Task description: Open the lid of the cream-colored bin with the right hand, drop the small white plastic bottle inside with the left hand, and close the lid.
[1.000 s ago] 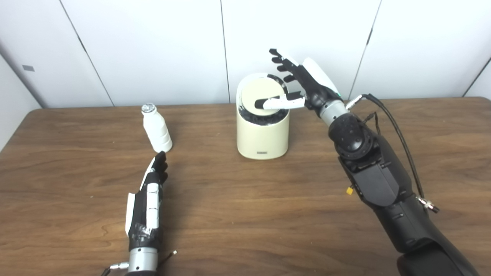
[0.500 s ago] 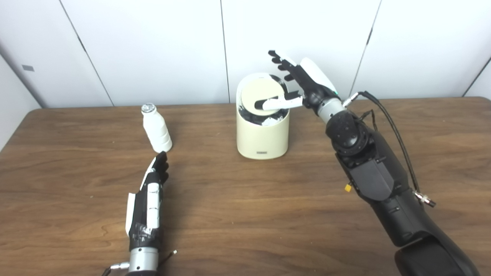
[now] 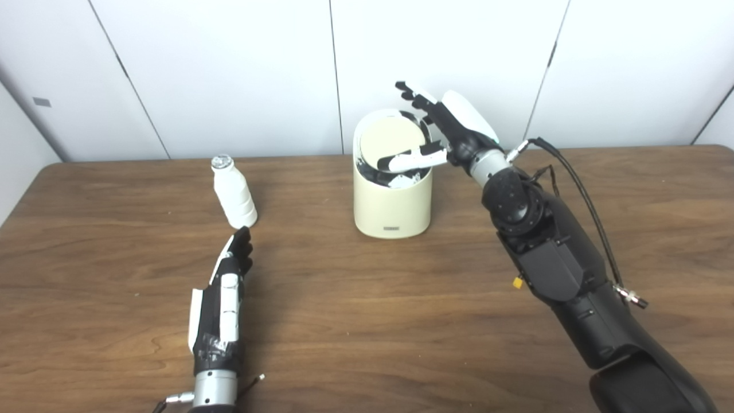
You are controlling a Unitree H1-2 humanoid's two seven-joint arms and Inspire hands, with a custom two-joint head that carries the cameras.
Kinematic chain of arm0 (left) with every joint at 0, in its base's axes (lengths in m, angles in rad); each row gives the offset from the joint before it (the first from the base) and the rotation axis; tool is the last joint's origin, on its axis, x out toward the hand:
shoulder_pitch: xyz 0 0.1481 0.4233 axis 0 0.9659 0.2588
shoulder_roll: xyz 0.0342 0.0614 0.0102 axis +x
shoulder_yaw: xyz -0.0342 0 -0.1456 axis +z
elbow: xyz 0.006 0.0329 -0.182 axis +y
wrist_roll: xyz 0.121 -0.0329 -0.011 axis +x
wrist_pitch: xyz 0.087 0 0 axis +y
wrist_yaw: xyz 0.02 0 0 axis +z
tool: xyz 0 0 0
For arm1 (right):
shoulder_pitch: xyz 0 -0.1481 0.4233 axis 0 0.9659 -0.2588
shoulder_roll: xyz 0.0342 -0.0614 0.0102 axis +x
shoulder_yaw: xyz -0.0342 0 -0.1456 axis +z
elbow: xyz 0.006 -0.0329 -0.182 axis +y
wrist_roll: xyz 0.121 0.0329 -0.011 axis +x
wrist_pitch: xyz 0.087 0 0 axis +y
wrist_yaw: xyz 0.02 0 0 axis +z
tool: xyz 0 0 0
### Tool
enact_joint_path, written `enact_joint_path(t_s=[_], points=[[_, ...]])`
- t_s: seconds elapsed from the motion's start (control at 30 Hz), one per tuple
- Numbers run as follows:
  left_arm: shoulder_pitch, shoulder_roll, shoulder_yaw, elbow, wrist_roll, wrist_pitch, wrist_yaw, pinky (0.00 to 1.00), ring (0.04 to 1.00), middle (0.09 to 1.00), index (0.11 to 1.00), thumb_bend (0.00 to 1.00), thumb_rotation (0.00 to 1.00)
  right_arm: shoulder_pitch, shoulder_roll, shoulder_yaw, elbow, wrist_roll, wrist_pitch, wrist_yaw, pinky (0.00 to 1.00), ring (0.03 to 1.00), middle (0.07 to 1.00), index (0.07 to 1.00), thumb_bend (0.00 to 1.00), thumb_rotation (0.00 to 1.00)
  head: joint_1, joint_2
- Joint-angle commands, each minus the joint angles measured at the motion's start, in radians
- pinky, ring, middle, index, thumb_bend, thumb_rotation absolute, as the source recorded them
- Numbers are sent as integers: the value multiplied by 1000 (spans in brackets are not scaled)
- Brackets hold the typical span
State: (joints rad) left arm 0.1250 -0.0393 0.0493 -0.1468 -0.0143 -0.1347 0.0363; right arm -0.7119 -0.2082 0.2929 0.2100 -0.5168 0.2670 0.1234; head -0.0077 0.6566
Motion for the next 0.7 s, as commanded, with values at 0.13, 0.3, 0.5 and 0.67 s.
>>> enact_joint_path(t_s=[0.13, 0.3, 0.5, 0.67], points=[[19, -22, -14, 24, 1, -5, 6, 963, 954, 950, 927, 540, 974, -60, -5, -4, -1, -16, -50, -22, 819, 906, 909, 928, 787, 351, 0, 0], [16, -23, -13, 29, -9, -12, 3, 964, 954, 952, 929, 536, 975, -58, -5, -5, 17, -26, -60, -30, 835, 902, 905, 924, 756, 302, -2, -1], [18, -26, -11, 25, -6, -6, 6, 958, 952, 948, 927, 526, 975, -56, -8, -8, 37, -33, -69, -44, 848, 906, 905, 922, 723, 291, -3, 0], [17, -23, -11, 30, -9, -15, 3, 960, 948, 944, 928, 528, 976, -58, -12, -7, 49, -37, -75, -50, 844, 901, 901, 923, 715, 303, -4, 2]])
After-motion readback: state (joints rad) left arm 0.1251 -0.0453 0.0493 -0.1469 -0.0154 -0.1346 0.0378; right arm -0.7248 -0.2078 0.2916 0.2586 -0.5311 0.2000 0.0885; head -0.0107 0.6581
